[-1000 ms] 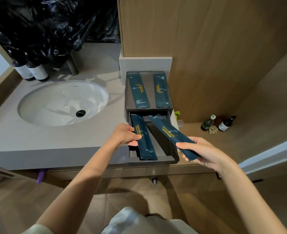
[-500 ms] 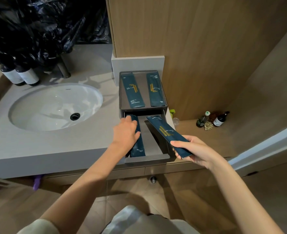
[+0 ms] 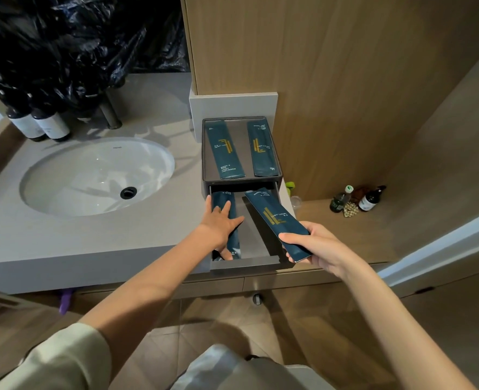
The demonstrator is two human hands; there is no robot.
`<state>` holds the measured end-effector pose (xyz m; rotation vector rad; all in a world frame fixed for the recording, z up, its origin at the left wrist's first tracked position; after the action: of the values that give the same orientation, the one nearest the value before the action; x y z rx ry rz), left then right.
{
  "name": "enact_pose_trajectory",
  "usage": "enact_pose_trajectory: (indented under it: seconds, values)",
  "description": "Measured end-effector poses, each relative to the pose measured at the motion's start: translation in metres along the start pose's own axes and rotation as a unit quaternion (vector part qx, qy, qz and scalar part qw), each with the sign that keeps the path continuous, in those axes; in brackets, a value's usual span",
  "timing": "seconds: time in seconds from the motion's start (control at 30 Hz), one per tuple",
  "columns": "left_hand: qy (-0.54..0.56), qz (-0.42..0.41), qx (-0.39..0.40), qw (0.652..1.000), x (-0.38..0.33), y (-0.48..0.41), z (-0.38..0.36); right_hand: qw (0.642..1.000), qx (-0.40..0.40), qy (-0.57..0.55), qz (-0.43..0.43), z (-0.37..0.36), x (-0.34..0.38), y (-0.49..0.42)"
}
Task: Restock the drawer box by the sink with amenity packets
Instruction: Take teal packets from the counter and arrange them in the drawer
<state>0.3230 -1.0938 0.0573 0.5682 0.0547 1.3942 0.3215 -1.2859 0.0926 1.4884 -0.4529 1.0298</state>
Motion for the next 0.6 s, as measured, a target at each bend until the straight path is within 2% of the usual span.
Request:
enact_pose_trajectory:
  seconds: [0.1,0.27,0.43,0.6]
  values:
    - [-0.031,0.005,0.006,0.999,0.001,-0.004,0.0,1.0,-0.01,0.008,0.006,0.001,0.0,-0.003]
    - [-0.017,0.024,0.005,1.0,0.002,-0.005,0.001,0.999,-0.014,0.022,0.02,-0.003,0.001,-0.004]
    - [0.027,0.004,-0.121,0.992,0.009,0.008,0.017,0.997,-0.011,0.047,0.058,-0.013,0.006,-0.004]
    - [0.148,0.027,-0.189,0.97,0.023,0.04,0.008,0.986,-0.038,0.139,0.09,-0.032,0.008,-0.015]
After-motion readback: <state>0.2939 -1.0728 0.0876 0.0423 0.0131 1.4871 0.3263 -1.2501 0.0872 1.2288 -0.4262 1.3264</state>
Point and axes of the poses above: each hand's wrist, its own y-axis away from the middle knuckle, its own z-axis out of the back of the hand, x = y × z, the point moved 6 cm from there along -y, towards the middle knuckle, and after that the axes turned 10 degrees about -x, right-handed, at the moved point
